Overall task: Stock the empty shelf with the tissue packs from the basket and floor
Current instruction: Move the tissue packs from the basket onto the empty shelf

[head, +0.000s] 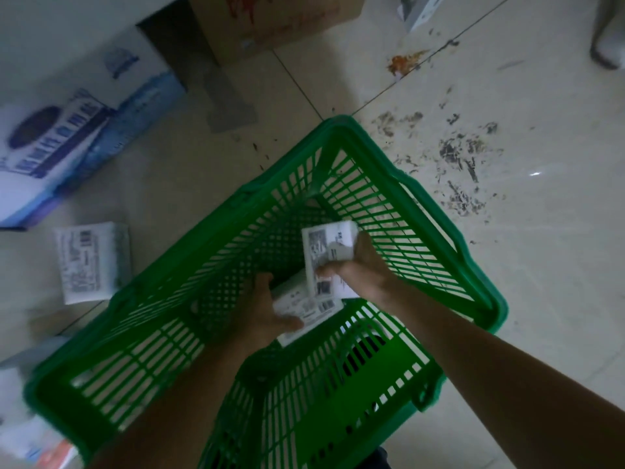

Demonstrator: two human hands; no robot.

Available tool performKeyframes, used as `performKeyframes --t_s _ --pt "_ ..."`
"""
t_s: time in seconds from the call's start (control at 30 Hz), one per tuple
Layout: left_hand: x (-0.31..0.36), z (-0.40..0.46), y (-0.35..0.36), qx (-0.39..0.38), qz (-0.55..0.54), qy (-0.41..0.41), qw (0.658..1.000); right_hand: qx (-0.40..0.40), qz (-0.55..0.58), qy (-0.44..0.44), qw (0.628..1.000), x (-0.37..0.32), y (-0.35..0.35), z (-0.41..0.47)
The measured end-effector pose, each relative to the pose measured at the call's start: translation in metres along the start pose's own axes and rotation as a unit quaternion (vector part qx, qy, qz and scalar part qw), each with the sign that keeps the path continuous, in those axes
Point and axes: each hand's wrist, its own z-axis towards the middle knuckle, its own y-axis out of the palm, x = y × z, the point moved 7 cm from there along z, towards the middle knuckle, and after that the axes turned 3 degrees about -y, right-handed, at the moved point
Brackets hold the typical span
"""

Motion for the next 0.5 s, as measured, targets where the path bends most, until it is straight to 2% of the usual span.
performKeyframes --t_s 0.1,0.17,0.23,0.33,0.5 --pt "-0.014 -0.009 0.014 -0.053 0.015 -0.036 0.998 0.021 0.102 0.080 0.991 0.020 0.003 -0.011" --pt "-0.026 -0.018 0.020 -0.073 -0.003 -0.059 0.996 0.033 0.131 0.114 0.984 0.029 0.002 -0.016" --pt "-0.041 -0.030 0.024 -0.099 -0.042 -0.085 0.991 0.021 0.128 0.111 0.985 0.027 0.001 -0.024" --pt "-0.056 -0.057 0.026 -0.130 -0.157 -0.127 0.971 0.013 0.146 0.098 0.984 0.014 0.000 -0.042" --pt "-0.050 -0.108 -0.011 -0.146 -0.237 -0.131 0.951 0.023 0.207 0.096 0.973 -0.024 -0.007 -0.073"
